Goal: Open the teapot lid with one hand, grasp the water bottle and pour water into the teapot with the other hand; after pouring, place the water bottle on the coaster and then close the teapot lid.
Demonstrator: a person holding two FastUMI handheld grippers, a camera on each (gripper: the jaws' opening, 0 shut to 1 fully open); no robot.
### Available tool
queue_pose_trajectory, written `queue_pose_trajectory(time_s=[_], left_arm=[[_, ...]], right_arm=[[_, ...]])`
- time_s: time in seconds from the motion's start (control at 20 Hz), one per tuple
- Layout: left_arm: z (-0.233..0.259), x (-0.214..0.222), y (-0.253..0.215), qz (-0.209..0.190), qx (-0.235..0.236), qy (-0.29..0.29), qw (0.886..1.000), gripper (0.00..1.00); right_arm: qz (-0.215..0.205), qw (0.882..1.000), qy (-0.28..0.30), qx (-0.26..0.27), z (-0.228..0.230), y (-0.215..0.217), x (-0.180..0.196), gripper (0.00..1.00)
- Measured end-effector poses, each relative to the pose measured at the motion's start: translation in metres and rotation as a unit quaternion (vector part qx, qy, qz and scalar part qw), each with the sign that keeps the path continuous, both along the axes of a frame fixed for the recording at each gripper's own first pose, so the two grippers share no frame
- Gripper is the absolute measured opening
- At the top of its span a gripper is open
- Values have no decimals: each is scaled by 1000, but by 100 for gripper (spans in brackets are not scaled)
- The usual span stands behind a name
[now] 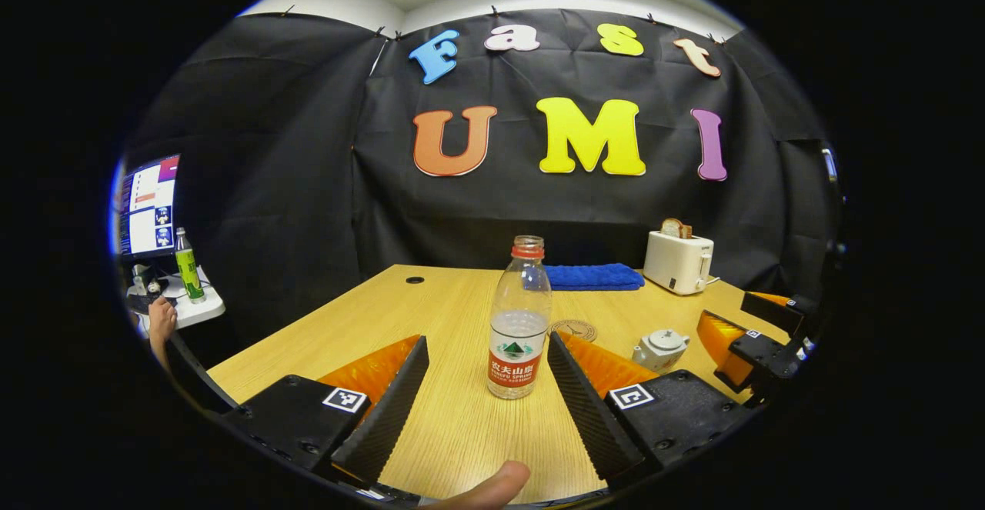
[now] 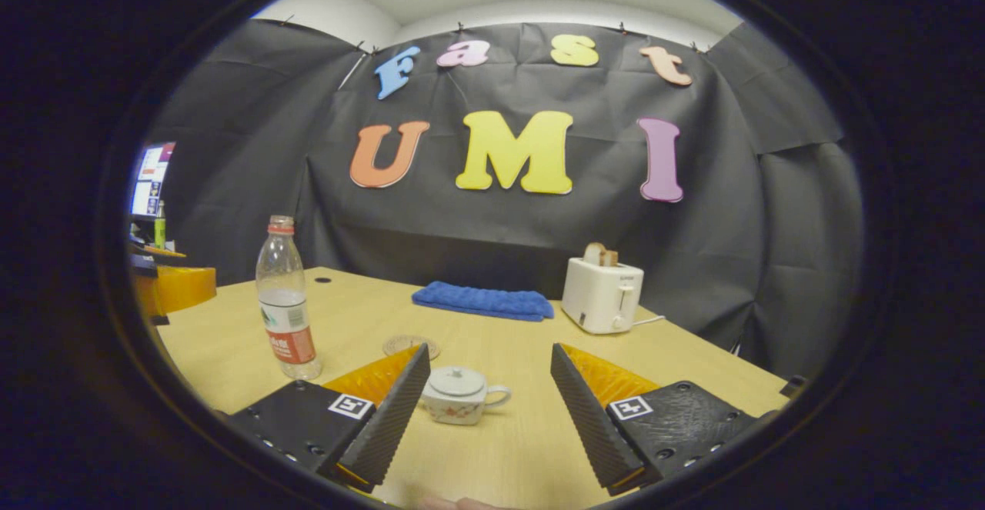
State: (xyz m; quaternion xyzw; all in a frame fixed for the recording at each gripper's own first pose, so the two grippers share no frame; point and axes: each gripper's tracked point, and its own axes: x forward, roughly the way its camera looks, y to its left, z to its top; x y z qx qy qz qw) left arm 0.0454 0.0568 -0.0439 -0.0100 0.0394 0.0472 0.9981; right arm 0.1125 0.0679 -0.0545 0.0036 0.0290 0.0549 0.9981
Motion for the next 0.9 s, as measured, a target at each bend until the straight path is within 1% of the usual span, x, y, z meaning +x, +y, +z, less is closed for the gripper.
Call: queue_pose_trajectory(time_s=[0.05, 0.1, 0.15, 0.2, 0.25, 0.35, 0.4, 0.45, 0.5, 0.55, 0.6, 0.65, 0.8, 0.85, 0.9], left_arm=[[-3, 3, 1, 2, -1, 0, 1000, 98], [-6, 6, 3, 2, -2, 1, 1000, 99], [-8, 8, 2, 1, -2, 2, 1000, 98], [-11, 10, 1, 1, -2, 1, 1000, 99], [-11, 11, 1, 1, -1, 0, 1000, 99], [-16, 16, -4, -6, 5, -3, 1000, 99], [-18, 17, -6, -8, 9, -3, 1000, 98], [-21, 19, -7, -10, 14, -2, 1000, 98], [-24, 21, -10, -14, 16, -1, 1000, 98], [-26, 22, -15, -23, 14, 1, 1000, 98], [-31, 24, -20, -30, 9, 7, 999, 98], [-32, 24, -21, -32, 7, 8, 999, 99], [-39, 28, -22, -34, 7, 11, 999, 99], [-42, 29, -22, -34, 6, 13, 999, 99], [-46, 30, -22, -35, 5, 17, 999, 99]], right_arm=[[5, 1000, 11, 0, -8, 5, 9, 98], [10, 1000, 16, 2, -13, 10, 18, 96], [9, 1000, 19, 3, -15, 12, 25, 90], [10, 1000, 24, 3, -19, 15, 32, 91], [14, 999, 30, 6, -24, 18, 38, 84], [18, 999, 39, 16, -31, 21, 49, 78], [18, 999, 42, 19, -33, 21, 54, 73], [18, 999, 45, 21, -34, 21, 56, 60], [24, 998, 44, 27, -33, 23, 58, 53], [25, 998, 45, 31, -34, 23, 60, 42], [27, 998, 45, 33, -34, 22, 62, 36], [31, 998, 46, 30, -35, 24, 63, 24], [40, 998, 40, 13, -35, 30, 68, 23], [43, 998, 39, 10, -37, 29, 66, 13], [43, 998, 35, 5, -36, 29, 65, 8]])
